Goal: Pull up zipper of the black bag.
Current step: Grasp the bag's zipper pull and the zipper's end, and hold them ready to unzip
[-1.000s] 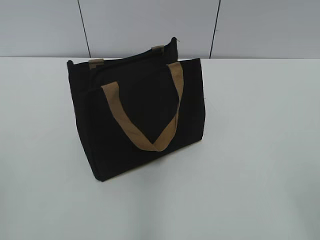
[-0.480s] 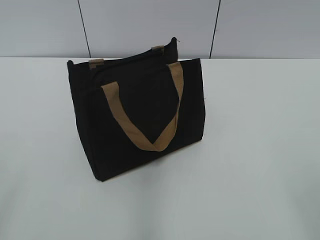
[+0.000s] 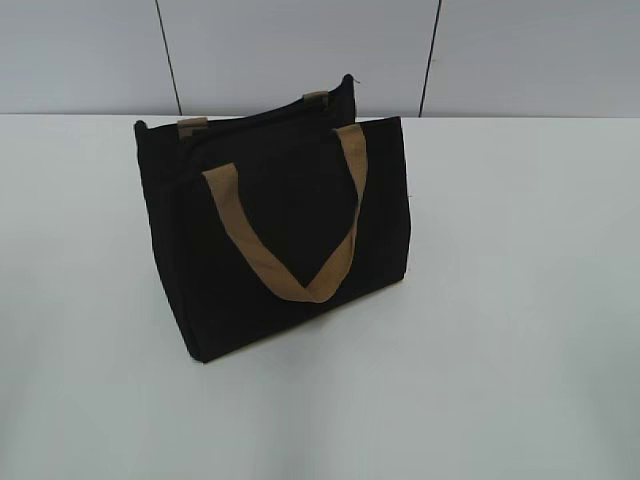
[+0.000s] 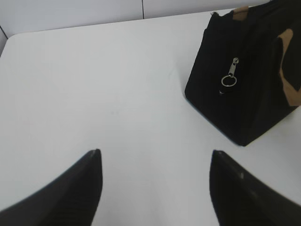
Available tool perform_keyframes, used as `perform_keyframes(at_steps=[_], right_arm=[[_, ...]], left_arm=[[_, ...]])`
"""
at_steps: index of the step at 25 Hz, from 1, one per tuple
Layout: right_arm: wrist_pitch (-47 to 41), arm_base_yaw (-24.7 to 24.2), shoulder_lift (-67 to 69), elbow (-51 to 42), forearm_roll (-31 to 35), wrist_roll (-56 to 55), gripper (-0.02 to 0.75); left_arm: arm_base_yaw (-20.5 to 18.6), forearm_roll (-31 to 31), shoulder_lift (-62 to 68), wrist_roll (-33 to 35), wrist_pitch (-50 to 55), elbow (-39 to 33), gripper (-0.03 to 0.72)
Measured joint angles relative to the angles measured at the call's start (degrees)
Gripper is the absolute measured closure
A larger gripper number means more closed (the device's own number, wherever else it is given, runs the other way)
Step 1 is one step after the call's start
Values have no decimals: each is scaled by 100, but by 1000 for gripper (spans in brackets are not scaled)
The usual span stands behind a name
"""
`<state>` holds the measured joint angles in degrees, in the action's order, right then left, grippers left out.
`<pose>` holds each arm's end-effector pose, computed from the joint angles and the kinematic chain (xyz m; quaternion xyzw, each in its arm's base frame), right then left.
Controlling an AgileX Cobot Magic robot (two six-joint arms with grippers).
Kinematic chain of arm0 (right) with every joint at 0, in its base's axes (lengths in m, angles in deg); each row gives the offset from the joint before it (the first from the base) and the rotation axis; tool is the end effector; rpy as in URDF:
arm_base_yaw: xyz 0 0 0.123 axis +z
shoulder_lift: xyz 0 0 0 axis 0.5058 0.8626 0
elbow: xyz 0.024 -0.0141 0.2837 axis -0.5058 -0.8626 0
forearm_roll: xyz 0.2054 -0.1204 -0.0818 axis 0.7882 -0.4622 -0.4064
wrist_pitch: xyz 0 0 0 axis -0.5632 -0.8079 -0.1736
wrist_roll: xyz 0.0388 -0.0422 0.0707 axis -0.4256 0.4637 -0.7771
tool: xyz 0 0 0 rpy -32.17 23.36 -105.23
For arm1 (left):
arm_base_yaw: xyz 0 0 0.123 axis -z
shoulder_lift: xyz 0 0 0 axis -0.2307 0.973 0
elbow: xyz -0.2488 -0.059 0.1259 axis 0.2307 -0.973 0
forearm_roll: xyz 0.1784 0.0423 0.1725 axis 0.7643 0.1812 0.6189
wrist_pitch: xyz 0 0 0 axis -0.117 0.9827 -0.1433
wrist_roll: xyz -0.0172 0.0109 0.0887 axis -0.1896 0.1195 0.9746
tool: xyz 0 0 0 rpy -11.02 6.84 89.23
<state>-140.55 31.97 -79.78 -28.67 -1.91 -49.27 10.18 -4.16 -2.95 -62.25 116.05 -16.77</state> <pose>0.0108 0.0132 0.2808 -0.1502 0.8792 0.0156 0.4519 0.0359 -0.0169 0.3155 0.1150 0.8526 -0.0249 0.5091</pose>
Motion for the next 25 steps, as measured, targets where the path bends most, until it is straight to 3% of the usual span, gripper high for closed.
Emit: perform_keyframes(at_steps=[5,11,14,25], right_arm=[[-40,0,833,658,0,-25,288],[-230,5,1960,1355,6,-325,288],[-292,5,2490,1627,6,-294,288],[-190,5,3586,2436,397,174,288]], left_arm=[[0,-763,1188,1209,-755,7,169],[0,-2820,2585,4120,-1272,9,176],[0,-3642,3473,5191,-1306,21,179],[0,-5427,5619,7699,-1778,21,200]])
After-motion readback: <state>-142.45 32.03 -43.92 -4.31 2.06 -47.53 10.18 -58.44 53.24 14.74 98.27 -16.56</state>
